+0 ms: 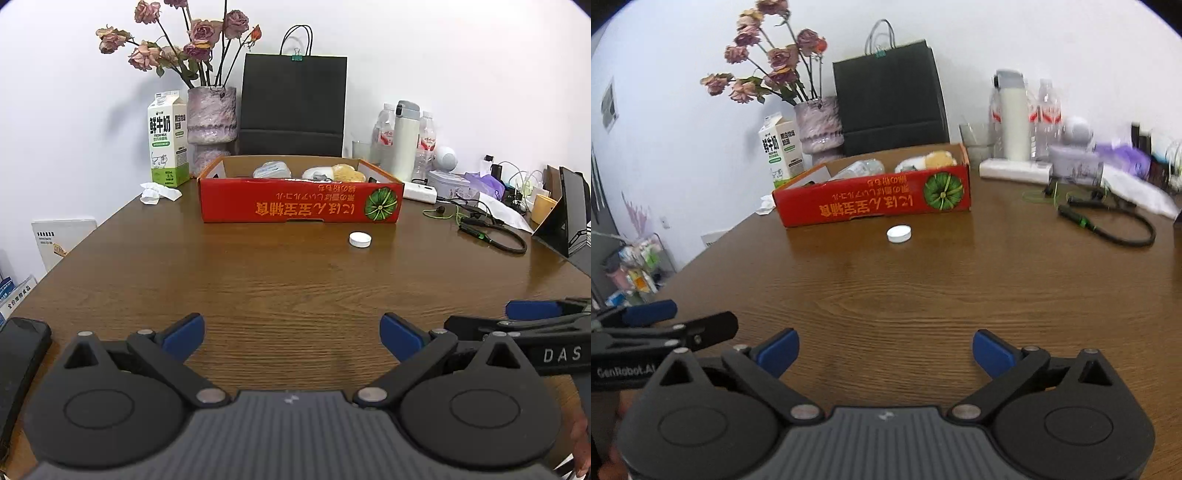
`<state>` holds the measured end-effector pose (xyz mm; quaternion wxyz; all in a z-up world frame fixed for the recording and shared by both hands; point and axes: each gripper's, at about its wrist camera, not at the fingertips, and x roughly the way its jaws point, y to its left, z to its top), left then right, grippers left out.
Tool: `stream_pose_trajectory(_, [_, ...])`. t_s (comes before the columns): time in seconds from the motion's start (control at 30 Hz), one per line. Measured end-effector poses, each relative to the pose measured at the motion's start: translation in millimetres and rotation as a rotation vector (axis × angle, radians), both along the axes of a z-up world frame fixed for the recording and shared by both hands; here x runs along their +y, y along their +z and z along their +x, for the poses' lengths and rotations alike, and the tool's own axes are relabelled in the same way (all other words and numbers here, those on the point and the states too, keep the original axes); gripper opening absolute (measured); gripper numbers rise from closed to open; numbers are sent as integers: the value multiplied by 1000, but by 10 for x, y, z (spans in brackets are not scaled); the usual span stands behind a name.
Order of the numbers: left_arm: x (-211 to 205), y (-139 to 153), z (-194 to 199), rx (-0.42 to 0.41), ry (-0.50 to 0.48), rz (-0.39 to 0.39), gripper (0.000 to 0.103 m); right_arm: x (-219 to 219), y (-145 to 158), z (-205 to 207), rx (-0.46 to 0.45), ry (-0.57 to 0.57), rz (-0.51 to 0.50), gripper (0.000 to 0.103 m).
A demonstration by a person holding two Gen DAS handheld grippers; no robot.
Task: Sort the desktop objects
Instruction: 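Grasp the last white round cap with the right gripper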
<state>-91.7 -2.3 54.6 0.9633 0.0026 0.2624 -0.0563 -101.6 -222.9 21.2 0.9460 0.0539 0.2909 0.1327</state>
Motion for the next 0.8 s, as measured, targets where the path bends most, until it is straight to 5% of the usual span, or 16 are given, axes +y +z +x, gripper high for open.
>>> stream_pose_trajectory(0.37, [100,-77,561,53,-14,-7,103,103,-35,588,-9,18,-31,99])
stream_pose_trajectory(0.53, [122,-131,1117,101,-54,-42,99,215,-38,1205,-7,32,-70,85])
stream_pose_trajectory(0.63, [117,-201,1530,141,-63,-42,87,326,-59,1570,-15,47,-101,77])
stream_pose_trajectory(0.7, [117,-255,1801,180,-58,-44,61,385,-90,1798,2,51,-115,69])
stream_pose_trajectory(0.8, [100,-301,2069,183,-62,-37,43,454,-163,2055,48,58,-115,50])
